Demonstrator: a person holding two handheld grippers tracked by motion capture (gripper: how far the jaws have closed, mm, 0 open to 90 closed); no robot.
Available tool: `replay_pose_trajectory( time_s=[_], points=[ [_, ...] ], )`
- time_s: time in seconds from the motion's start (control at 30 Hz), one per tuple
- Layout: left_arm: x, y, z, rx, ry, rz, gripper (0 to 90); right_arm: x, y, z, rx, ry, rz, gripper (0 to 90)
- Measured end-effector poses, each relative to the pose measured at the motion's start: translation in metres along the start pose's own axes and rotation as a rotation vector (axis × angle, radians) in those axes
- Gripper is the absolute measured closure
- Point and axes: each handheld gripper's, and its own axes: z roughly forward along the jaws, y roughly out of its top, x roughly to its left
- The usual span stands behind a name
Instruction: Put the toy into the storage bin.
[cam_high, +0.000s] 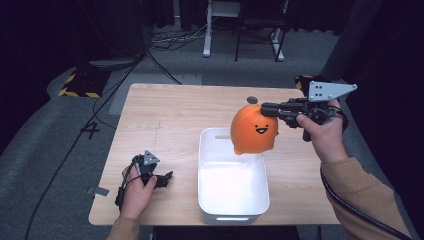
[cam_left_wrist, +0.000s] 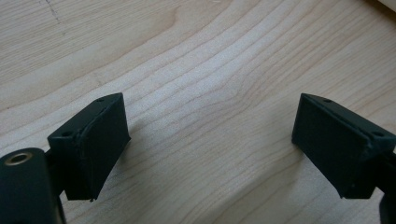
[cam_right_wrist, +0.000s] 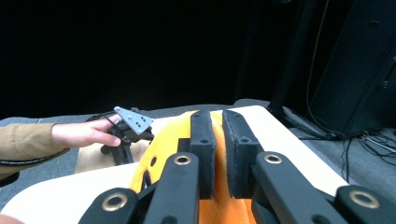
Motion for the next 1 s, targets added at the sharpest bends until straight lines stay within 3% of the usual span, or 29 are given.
replay_pose_trajectory(
  time_s=[0.53, 0.77, 1.0],
  points=[
    [0.0, 0.0, 0.0, 0.0, 0.0, 0.0, 11.3, 0.012, 0.001, 0.056, 0.011, 0.069, 0.008, 83.5],
    [0.0, 0.0, 0.0, 0.0, 0.0, 0.0, 11.3, 0.015, -0.005, 0.068, 0.024, 0.075, 0.017, 83.5],
    [0.0, 0.0, 0.0, 0.0, 0.0, 0.0, 11.3, 0.018, -0.02, 0.083, 0.073, 0.09, 0.042, 83.4]
  ],
)
